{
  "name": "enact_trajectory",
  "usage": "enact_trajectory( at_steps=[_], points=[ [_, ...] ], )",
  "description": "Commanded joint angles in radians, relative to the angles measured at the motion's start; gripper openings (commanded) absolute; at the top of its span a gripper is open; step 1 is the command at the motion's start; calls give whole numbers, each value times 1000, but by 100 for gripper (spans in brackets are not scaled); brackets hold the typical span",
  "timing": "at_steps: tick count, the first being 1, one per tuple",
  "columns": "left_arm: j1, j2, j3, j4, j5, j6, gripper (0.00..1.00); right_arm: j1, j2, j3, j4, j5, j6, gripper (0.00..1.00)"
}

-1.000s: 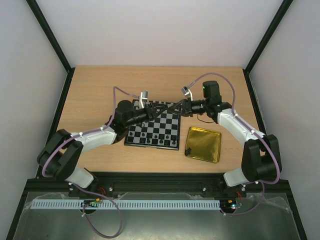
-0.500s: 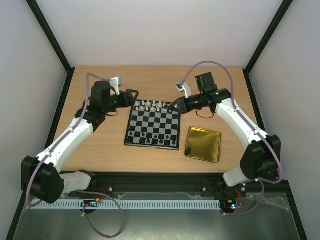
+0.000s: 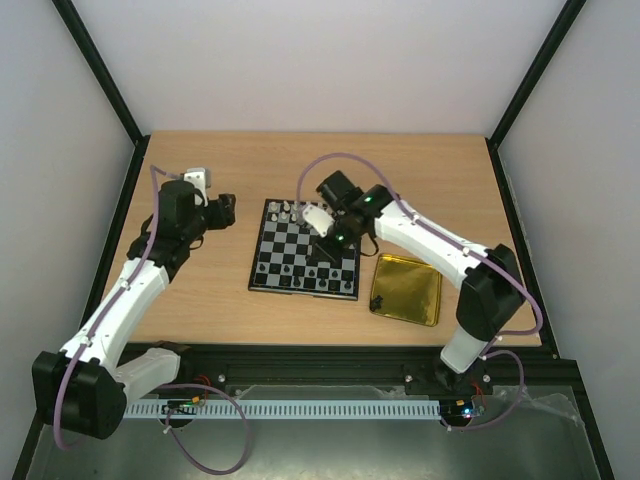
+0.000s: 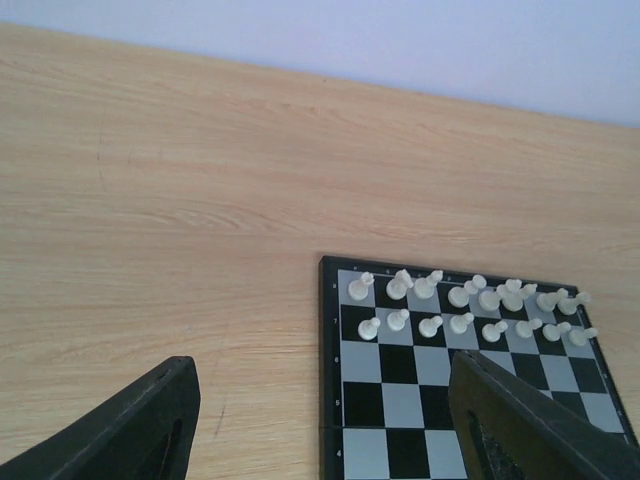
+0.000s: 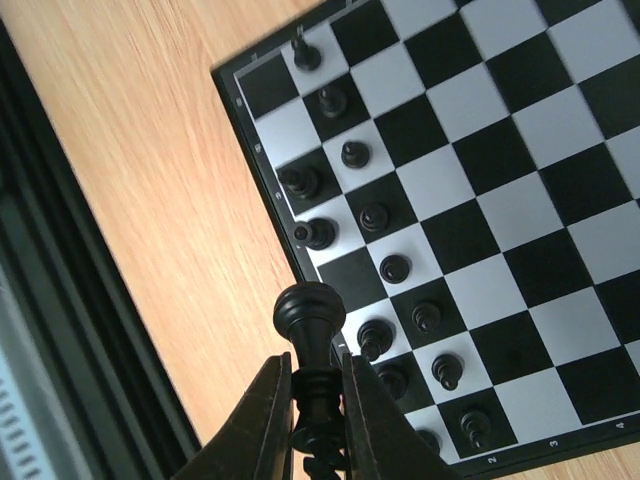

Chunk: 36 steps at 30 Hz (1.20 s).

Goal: Set up the chess pieces on the board

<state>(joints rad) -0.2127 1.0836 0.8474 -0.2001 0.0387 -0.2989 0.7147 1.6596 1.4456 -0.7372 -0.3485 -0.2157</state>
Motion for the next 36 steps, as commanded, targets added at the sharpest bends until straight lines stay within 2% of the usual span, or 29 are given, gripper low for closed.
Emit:
enact_trajectory(
  at_steps=[1, 5, 11, 36],
  points=[
    [6, -18, -8, 7, 1, 22, 71, 94, 51, 33, -97, 211, -83, 8],
    [6, -20, -8, 5, 5, 19, 71, 177, 85, 24, -101, 331, -117, 8],
    [6, -22, -7, 5, 16, 16, 72, 242, 155, 36, -125, 419, -157, 7],
    [6, -17, -11, 8, 49, 19, 72, 274, 289, 82, -110, 471, -155, 8]
  ],
)
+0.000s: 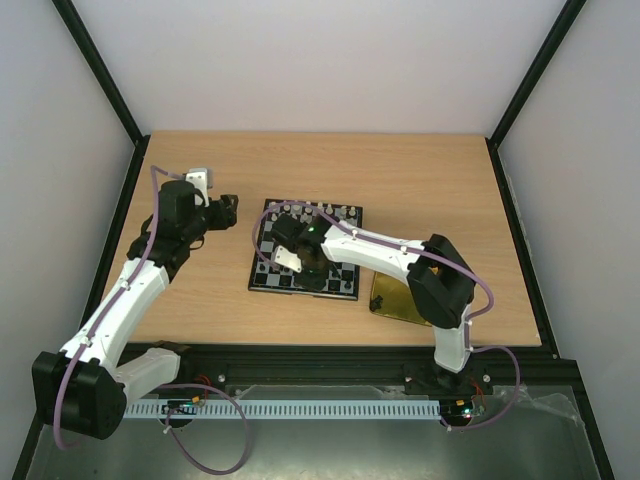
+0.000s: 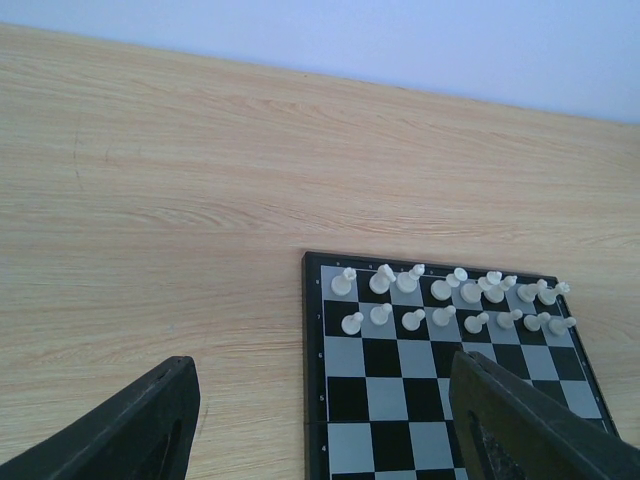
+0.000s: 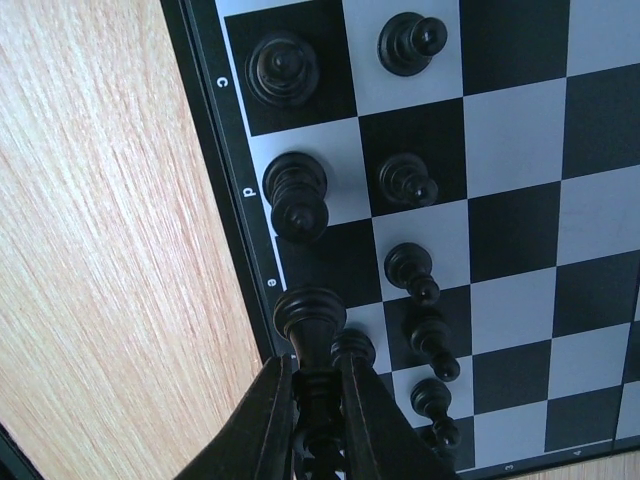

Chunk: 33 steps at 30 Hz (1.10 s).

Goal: Set up the chess pieces on the board

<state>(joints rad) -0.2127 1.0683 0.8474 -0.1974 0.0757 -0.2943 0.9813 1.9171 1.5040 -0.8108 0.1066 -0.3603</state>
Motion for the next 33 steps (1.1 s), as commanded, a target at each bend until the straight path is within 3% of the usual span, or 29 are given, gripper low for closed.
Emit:
enact_trajectory(
  at_steps=[1, 16, 33],
  points=[
    [6, -2, -11, 6, 12, 16, 72, 7, 36, 22, -35, 18, -9, 8],
    [6, 4, -12, 6, 21, 18, 71, 8, 66, -12, 18, 78, -6, 9],
    [6, 12, -10, 3, 30, 21, 71, 7, 80, -13, 9, 61, 1, 19]
  ],
)
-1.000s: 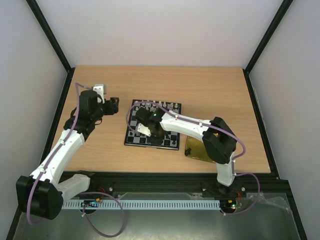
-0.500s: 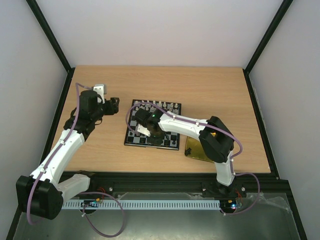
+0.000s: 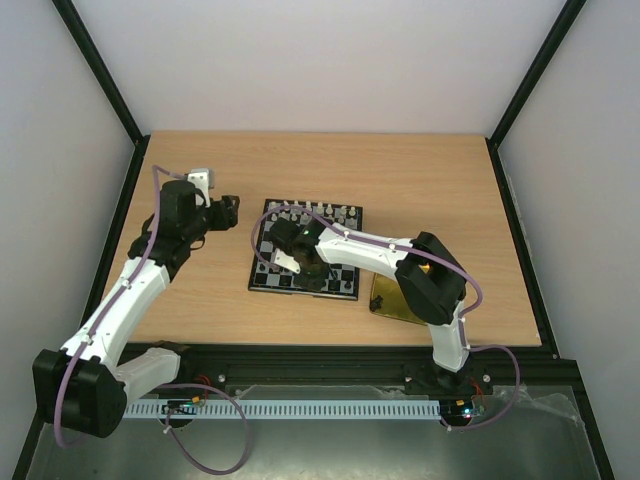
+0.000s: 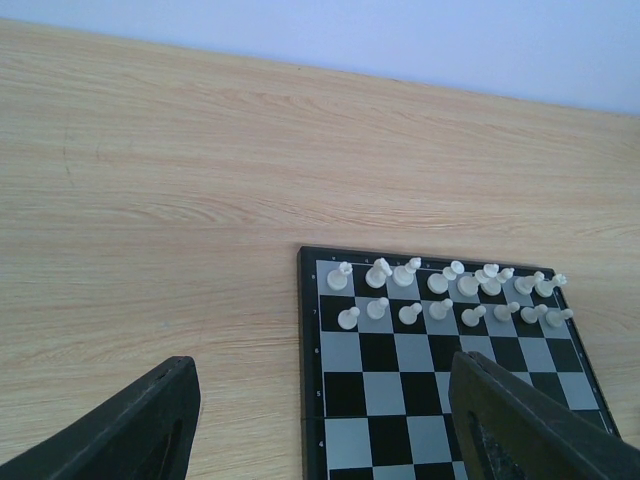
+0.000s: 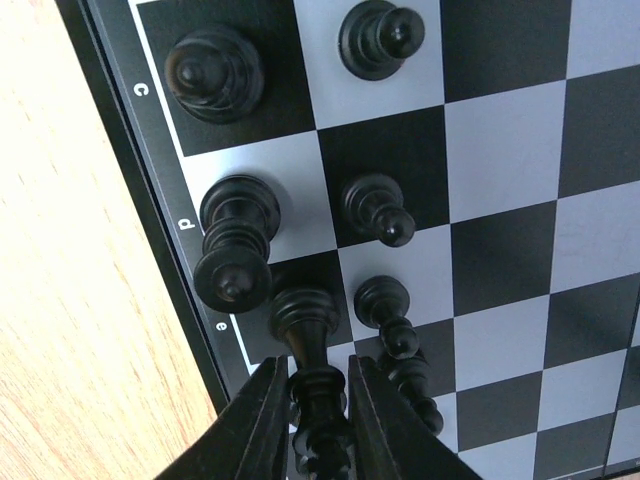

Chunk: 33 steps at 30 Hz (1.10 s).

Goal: Set up the chess pieces on the board

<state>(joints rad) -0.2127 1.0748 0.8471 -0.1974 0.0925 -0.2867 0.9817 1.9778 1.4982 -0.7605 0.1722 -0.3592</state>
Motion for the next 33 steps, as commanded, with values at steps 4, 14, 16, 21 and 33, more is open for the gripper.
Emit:
enact_trajectory(
  at_steps=[4, 14, 16, 21, 33],
  points=[
    [6, 5, -10, 4, 15, 14, 71, 7, 16, -8, -43, -14, 3, 22],
    [6, 7, -10, 4, 21, 16, 71, 6, 10, -1, -45, -25, 9, 26],
    [6, 9, -10, 4, 25, 15, 71, 7, 4, -4, -38, -25, 12, 26],
    [6, 19, -8, 0, 32, 17, 71, 6, -17, -5, -23, -18, 12, 28],
    [6, 22, -8, -1, 33, 15, 71, -198, -350, -114, 27, -283, 66, 38]
  ],
)
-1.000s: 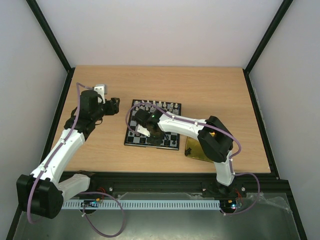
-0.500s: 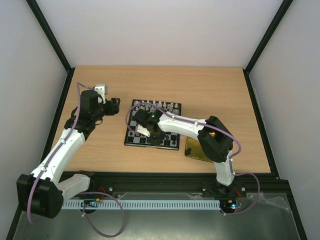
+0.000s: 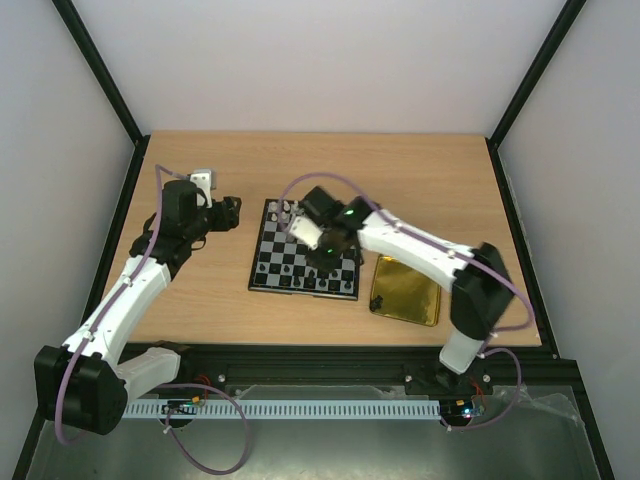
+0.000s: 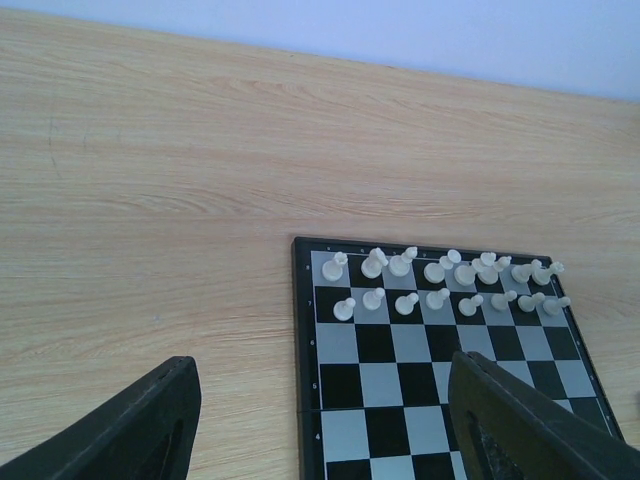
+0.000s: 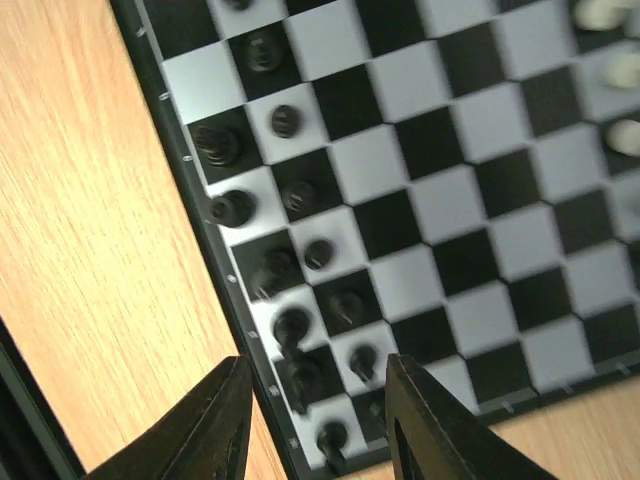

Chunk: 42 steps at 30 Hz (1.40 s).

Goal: Set up the chess pieces on the board

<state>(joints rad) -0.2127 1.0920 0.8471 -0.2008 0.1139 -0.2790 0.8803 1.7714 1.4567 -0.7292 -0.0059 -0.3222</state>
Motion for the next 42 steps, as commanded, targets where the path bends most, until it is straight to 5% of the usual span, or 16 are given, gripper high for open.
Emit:
enact_trajectory(
  at_steps=[1, 9, 21, 42],
  points=[
    [6, 5, -8, 4, 17, 8, 70, -127, -181, -99, 0, -120, 27, 38],
    [6, 9, -8, 11, 45, 12, 70, -349, -418, -324, -26, -219, -181, 34],
    [6, 9, -10, 9, 54, 12, 70, -358, -507, -626, 50, -81, -630, 28],
    [6, 16, -8, 8, 55, 14, 70, -211, -400, -776, 225, 122, -712, 31]
  ],
)
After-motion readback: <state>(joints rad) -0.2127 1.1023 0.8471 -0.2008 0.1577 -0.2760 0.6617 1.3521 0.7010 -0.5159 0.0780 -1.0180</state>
